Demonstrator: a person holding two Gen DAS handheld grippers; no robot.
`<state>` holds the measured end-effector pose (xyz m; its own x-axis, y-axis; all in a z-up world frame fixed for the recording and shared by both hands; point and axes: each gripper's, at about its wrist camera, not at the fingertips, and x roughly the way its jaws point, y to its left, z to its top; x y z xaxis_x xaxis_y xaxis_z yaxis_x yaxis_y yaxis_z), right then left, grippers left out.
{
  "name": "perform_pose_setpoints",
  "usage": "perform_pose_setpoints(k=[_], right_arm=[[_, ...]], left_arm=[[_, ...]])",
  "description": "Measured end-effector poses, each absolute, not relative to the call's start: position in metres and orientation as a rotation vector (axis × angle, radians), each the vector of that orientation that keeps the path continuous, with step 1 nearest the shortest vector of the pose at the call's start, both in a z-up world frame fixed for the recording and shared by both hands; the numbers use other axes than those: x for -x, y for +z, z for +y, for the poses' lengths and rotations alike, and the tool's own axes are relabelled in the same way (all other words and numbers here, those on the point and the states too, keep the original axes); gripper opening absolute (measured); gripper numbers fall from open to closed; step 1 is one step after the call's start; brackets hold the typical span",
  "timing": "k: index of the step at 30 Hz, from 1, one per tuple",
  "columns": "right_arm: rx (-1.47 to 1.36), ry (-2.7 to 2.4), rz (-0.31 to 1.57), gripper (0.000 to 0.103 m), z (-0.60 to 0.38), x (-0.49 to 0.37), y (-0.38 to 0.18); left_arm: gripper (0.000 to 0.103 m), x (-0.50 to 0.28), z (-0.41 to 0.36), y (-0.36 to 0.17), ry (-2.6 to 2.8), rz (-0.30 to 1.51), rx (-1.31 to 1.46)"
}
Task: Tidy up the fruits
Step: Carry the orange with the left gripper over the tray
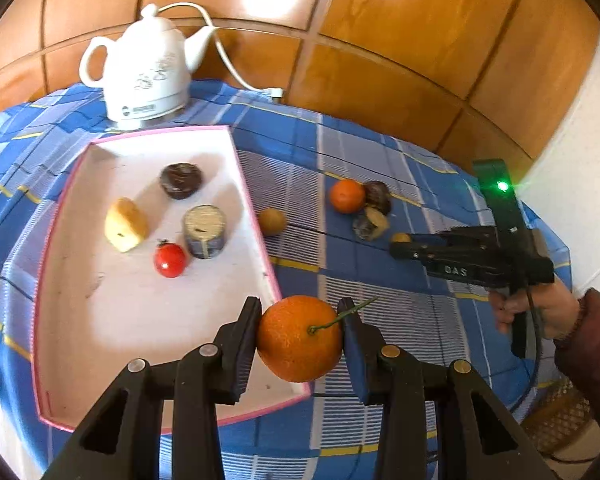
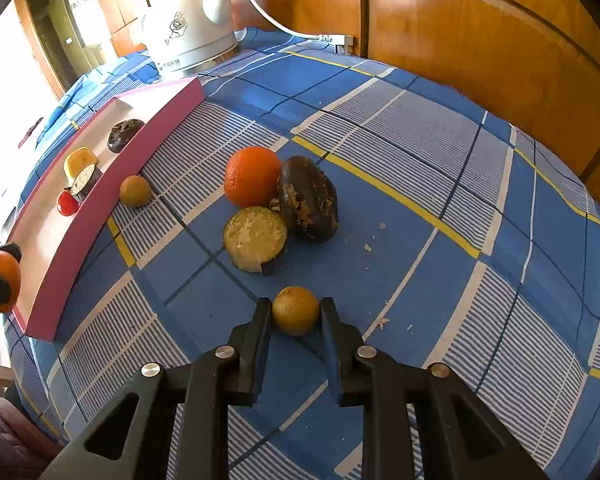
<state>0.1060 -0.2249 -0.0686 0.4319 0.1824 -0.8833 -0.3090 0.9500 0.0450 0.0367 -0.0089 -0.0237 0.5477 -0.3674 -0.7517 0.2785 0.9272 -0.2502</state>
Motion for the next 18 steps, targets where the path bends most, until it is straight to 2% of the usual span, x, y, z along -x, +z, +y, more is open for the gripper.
perform_pose_setpoints(k=[18], right_arm=[[0.151, 0.304, 1.069, 0.024, -0.223, -0.104, -0.07]], left_arm=[[0.04, -0.031, 0.003, -0.015, -0.252, 0.872, 0.075]])
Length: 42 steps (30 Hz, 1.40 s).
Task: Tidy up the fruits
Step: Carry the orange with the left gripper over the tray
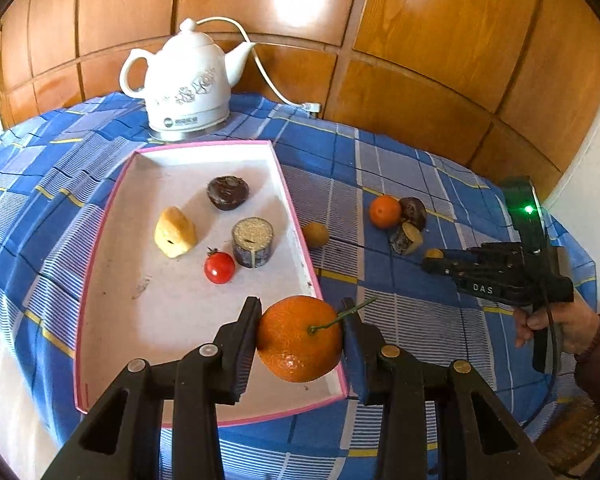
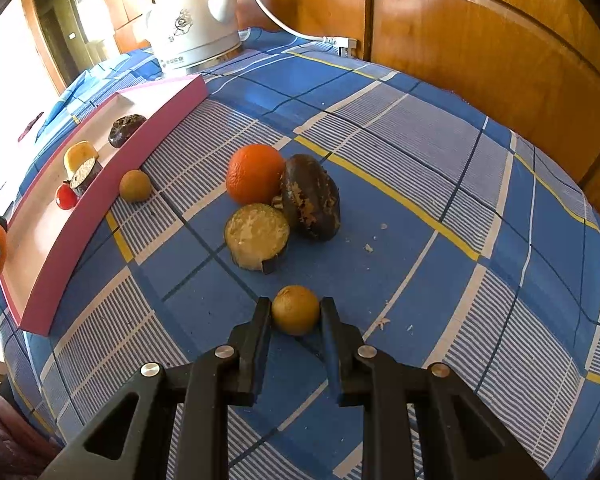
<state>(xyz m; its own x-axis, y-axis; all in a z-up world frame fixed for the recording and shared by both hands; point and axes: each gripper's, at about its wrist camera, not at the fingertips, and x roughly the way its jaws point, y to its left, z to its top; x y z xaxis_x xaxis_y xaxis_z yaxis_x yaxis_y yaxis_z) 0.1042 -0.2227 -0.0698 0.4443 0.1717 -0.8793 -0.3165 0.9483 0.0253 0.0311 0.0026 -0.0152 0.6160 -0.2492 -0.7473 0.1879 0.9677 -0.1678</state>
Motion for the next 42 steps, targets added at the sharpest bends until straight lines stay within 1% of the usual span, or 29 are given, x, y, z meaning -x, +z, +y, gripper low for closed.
perform_pose_setpoints(k=[26, 42], right_arm=[[0.177, 0.288, 1.047, 0.024, -0.219, -0.102, -0.071], [0.184, 0.283, 1.042, 0.024, -0.218, -0.1, -0.071]], left_arm=[[0.04, -0.032, 0.032, -0.013, -0.099, 0.824, 0.049], [0.04, -0.038, 0.056, -0.022, -0.022, 0.84, 0.066]])
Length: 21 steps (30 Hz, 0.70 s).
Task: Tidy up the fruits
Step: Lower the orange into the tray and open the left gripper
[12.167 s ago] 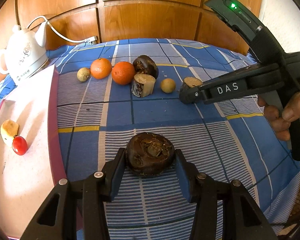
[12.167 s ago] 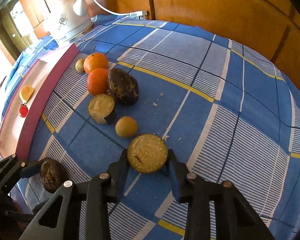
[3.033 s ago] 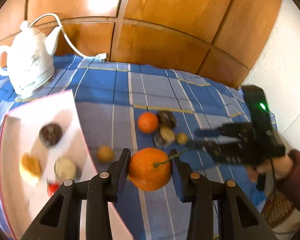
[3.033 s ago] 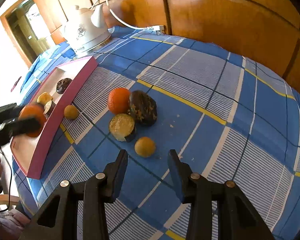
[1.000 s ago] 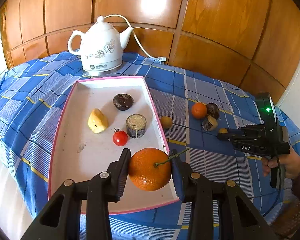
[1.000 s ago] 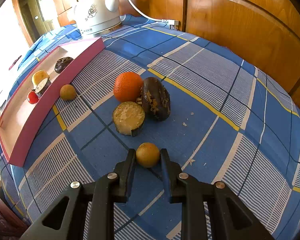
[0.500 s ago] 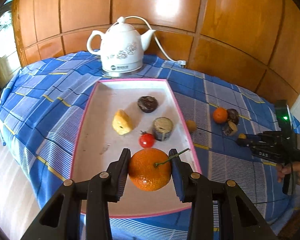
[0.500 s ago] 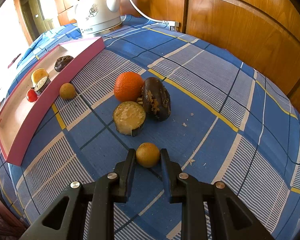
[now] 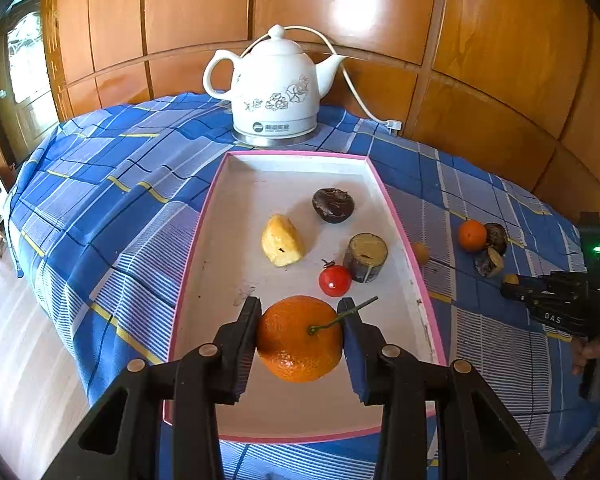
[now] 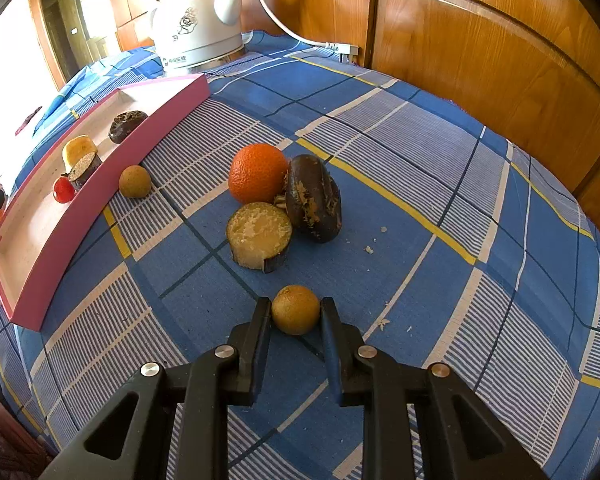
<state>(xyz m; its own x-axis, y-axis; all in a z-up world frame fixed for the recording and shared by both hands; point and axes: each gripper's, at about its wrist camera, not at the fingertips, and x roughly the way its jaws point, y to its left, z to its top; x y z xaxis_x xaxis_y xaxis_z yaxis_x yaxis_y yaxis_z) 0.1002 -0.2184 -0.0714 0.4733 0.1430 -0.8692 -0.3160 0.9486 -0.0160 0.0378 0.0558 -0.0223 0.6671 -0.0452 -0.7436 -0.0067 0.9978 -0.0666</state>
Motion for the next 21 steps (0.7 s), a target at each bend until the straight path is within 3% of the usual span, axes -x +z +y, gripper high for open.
perform_pose_setpoints(k=[21], right_arm=[[0.189, 0.282, 1.041, 0.024, -0.217, -0.1, -0.071]], left_arm=[[0.04, -0.086, 0.097, -0.025, 0.01, 0.874, 0.116]])
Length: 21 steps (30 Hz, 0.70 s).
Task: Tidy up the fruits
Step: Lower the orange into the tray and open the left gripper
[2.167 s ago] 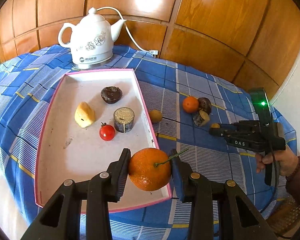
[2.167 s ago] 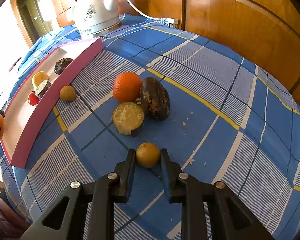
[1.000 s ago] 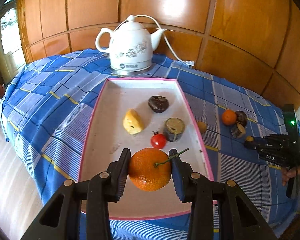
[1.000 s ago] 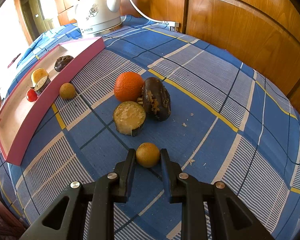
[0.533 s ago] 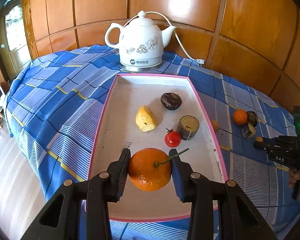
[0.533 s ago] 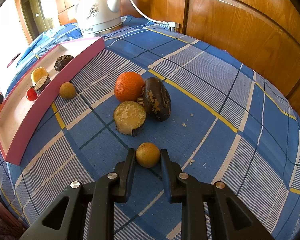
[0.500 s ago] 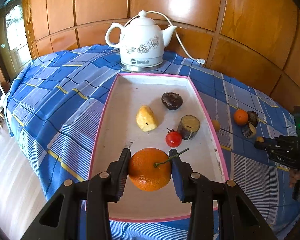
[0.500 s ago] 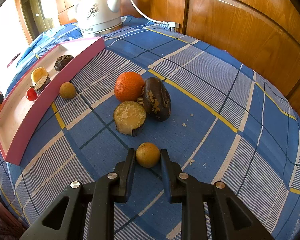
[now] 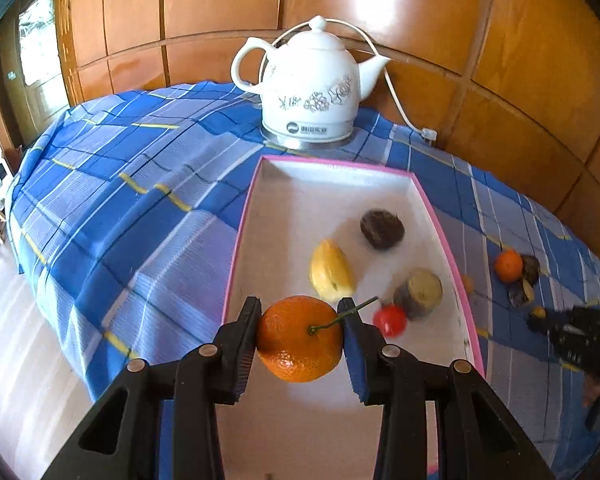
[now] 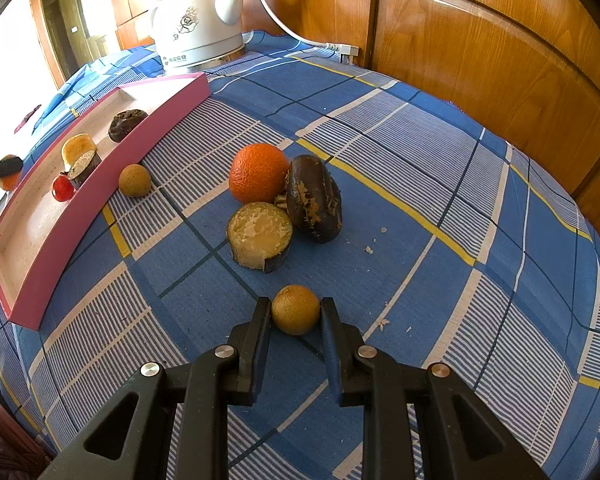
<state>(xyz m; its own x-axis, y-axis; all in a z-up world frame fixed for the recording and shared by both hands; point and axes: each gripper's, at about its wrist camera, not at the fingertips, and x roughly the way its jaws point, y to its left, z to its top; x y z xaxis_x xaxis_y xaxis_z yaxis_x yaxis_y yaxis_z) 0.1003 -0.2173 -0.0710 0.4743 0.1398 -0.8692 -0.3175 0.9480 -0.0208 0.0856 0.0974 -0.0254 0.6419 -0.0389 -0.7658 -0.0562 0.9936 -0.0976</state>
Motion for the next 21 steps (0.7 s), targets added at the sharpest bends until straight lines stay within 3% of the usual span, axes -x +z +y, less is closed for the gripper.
perform_pose_setpoints(k=[16, 21], right_arm=[[0.185, 0.286, 1.042, 0.024, -0.218, -0.101, -0.071], [0.185, 0.287, 1.042, 0.024, -0.218, -0.101, -0.071]], left_arm=[[0.041, -0.185, 0.101, -0.04, 0.011, 0.924, 0.106], [0.06, -0.184, 0.102, -0.041, 0.022, 0.909, 0.108]])
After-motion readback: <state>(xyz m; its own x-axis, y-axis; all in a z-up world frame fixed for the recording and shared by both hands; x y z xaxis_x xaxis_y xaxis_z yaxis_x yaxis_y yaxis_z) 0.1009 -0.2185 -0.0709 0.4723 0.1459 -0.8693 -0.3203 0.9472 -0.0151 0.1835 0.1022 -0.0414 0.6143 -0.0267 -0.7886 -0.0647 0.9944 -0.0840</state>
